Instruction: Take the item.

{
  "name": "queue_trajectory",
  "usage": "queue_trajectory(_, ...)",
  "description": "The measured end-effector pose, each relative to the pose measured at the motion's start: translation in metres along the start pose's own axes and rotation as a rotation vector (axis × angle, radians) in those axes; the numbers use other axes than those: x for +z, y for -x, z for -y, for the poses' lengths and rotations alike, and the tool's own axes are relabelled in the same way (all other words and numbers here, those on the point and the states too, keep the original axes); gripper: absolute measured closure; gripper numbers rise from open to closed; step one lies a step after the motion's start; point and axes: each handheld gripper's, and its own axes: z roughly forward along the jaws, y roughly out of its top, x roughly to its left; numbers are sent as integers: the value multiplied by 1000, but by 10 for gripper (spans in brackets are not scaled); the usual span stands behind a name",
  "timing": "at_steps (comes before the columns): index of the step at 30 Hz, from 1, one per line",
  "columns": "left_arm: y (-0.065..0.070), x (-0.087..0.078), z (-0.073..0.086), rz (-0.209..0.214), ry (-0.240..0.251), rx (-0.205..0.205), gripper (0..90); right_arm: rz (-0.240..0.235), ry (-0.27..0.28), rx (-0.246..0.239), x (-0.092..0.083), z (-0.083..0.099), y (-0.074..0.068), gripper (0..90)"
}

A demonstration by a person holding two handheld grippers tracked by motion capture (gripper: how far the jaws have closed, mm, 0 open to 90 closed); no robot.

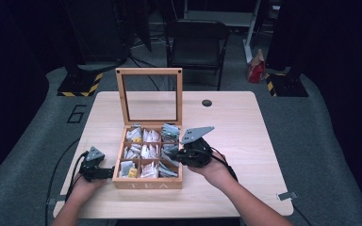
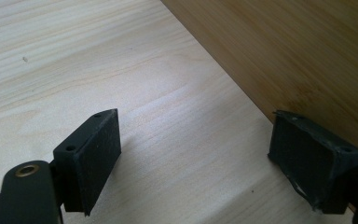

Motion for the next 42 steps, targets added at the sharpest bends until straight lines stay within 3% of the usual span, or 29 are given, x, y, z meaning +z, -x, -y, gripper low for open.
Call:
queue_trajectory(17, 0, 0, 0, 0, 0, 0, 161, 69, 25, 48, -28, 7, 20, 896)
queue_trajectory(42, 0, 0, 0, 0, -1, 1, 161, 195, 40, 109, -67, 33, 49, 896)
